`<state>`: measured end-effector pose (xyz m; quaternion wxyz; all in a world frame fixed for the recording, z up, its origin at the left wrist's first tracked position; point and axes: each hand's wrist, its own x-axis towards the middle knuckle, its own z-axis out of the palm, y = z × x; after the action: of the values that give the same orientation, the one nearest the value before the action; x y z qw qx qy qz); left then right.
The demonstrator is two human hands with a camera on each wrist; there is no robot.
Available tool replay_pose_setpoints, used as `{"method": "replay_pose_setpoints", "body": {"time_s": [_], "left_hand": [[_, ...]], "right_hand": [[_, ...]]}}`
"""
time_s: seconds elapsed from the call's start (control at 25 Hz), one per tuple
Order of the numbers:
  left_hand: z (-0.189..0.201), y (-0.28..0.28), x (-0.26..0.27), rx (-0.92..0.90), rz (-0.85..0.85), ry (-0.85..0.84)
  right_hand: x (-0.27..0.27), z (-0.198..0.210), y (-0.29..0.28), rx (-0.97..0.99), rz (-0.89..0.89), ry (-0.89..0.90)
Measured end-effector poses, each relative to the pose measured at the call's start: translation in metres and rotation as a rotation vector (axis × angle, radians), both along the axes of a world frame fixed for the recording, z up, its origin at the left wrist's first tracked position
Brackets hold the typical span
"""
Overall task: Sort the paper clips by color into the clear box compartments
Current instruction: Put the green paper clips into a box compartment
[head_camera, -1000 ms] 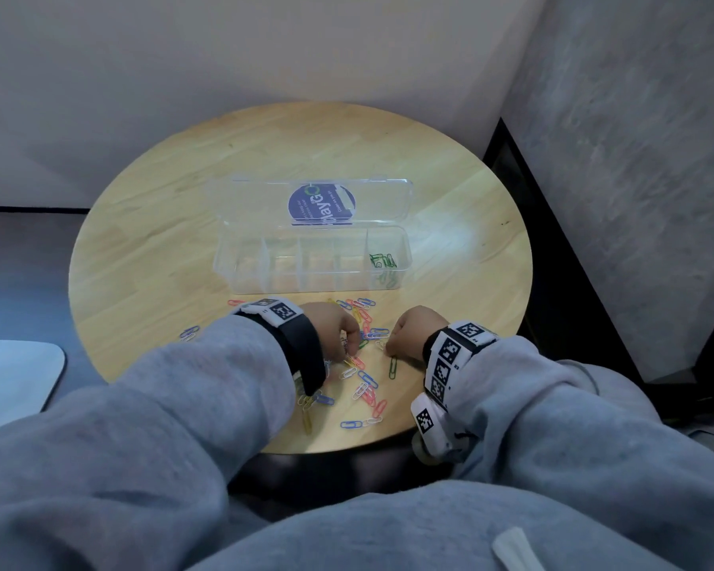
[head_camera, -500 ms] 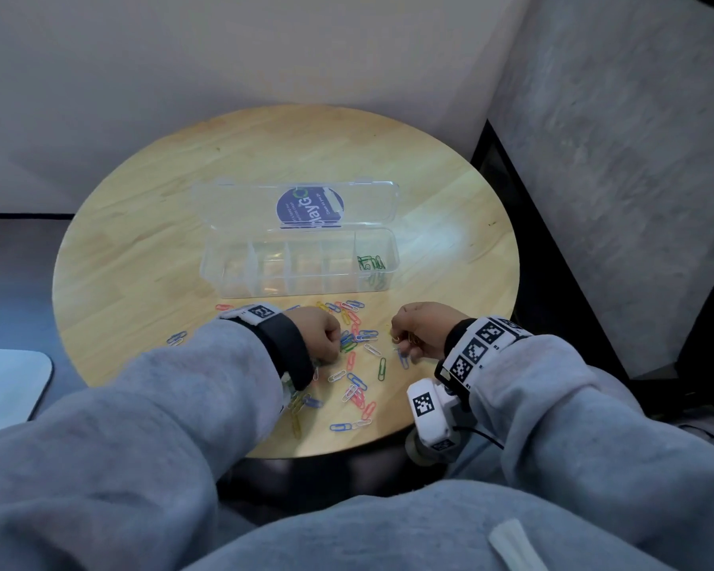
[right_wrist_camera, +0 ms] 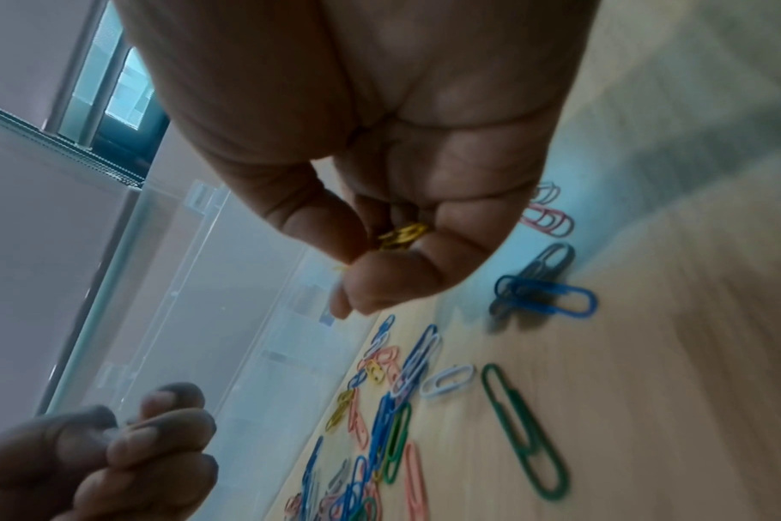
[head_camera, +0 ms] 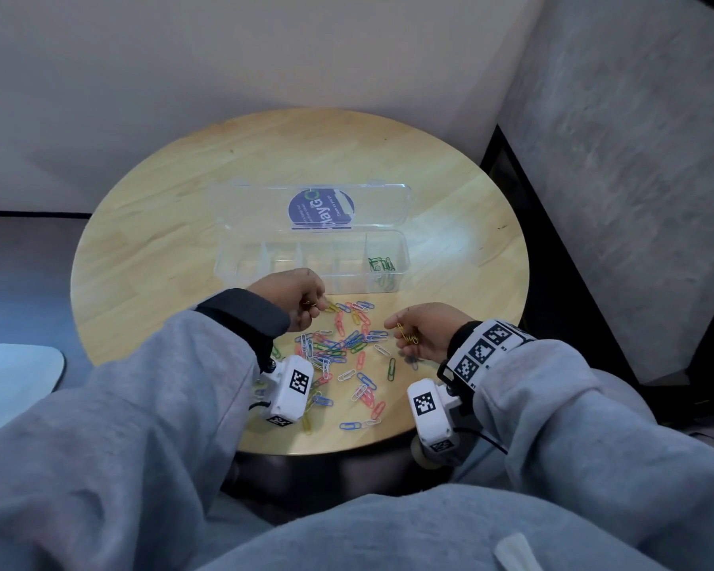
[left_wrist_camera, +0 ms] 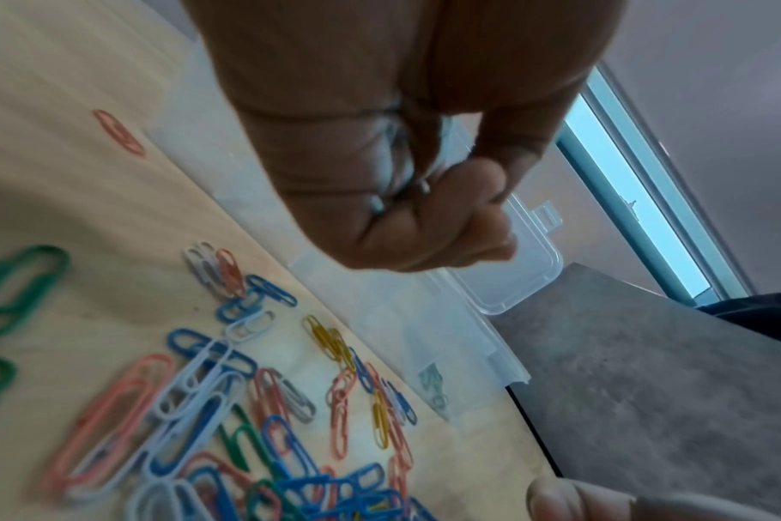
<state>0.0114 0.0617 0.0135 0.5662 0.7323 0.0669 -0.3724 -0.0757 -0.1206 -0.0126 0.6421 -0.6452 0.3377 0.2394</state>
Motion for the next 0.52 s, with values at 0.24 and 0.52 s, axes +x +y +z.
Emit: {"method": "replay_pose_setpoints", "body": {"time_s": [0.24,0.52], "left_hand": [[-0.009,-0.004,0.007,0.464,-0.429,-0.384],[-0.024,-0.012,0.015,0.889,-0.899,-0.704]], "right_hand": [[0.007,-0.004,0.006,-0.169,0.150,-0.026],[0.025,0.005,0.020,-0.579,0.403,-0.136]]}}
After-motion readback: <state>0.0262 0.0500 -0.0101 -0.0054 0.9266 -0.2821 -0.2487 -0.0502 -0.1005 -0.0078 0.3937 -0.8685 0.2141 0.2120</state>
